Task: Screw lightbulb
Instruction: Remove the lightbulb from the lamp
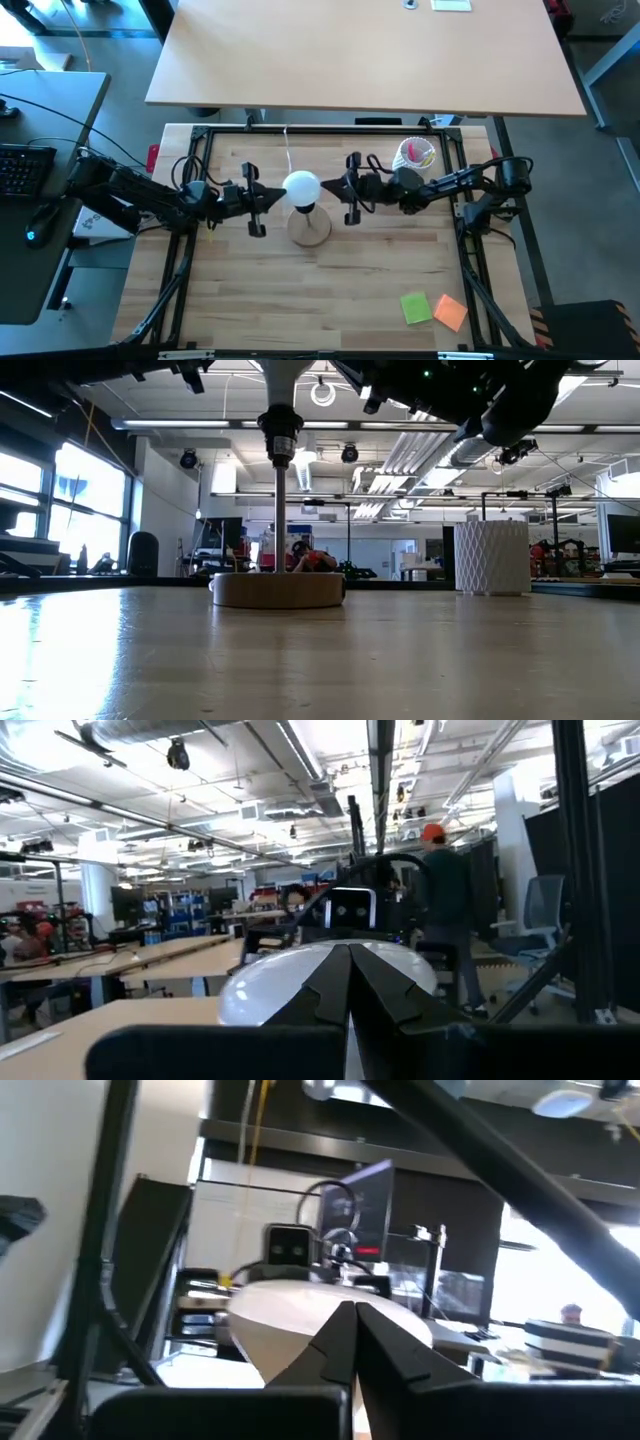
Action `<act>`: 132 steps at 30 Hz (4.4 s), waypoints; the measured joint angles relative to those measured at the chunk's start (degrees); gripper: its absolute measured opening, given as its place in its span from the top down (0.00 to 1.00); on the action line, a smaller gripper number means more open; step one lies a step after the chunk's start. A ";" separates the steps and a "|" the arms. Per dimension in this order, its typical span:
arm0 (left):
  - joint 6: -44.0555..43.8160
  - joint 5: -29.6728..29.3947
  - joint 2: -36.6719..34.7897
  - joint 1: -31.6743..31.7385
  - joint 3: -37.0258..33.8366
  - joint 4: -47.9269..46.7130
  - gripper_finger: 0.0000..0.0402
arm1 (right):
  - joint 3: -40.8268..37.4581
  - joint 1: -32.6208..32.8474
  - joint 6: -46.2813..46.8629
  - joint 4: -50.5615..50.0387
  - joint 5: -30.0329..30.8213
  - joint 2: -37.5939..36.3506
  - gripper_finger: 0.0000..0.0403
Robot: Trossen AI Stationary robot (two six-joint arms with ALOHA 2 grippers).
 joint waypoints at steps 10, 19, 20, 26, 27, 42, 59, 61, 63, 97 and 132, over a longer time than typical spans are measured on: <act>-0.82 -0.10 0.12 0.00 0.02 -0.28 1.00 | 0.00 -2.15 5.02 -1.30 2.74 0.07 1.00; -0.40 -0.74 -0.13 -0.11 0.02 0.11 1.00 | -0.23 -2.91 6.19 -1.34 9.01 -0.33 1.00; -0.38 -0.77 -0.26 -0.11 0.02 0.11 1.00 | -0.51 -2.88 6.09 -1.15 9.07 -0.64 1.00; 3.29 -0.93 -2.80 -1.42 -0.02 -0.74 1.00 | -4.07 -1.61 4.41 1.82 8.33 -3.96 1.00; 4.01 -0.92 -3.27 -1.66 -0.02 -0.96 1.00 | -4.58 -1.26 3.78 2.86 7.15 -4.30 1.00; 0.56 4.88 -4.63 4.20 -0.04 -7.42 1.00 | 0.00 -0.10 1.16 -1.68 -10.98 -1.33 1.00; -5.86 15.85 -4.14 6.29 -0.04 -7.30 1.00 | 0.35 -0.26 1.73 -2.27 2.34 -0.79 1.00; -5.87 15.84 -4.12 6.29 -0.04 -7.26 1.00 | 0.35 -0.26 2.24 -2.62 4.34 -0.79 1.00; -6.02 15.82 -4.10 6.29 -0.04 -7.21 1.00 | 0.35 -0.26 2.73 -3.07 7.44 -0.70 1.00; -1.80 13.67 -6.48 15.64 -0.04 -13.16 1.00 | 0.61 0.85 -2.86 -1.87 -7.05 -0.76 1.00; -9.18 14.82 -2.62 9.90 -0.01 -10.98 1.00 | 0.57 1.66 -4.36 -3.26 27.53 -0.76 1.00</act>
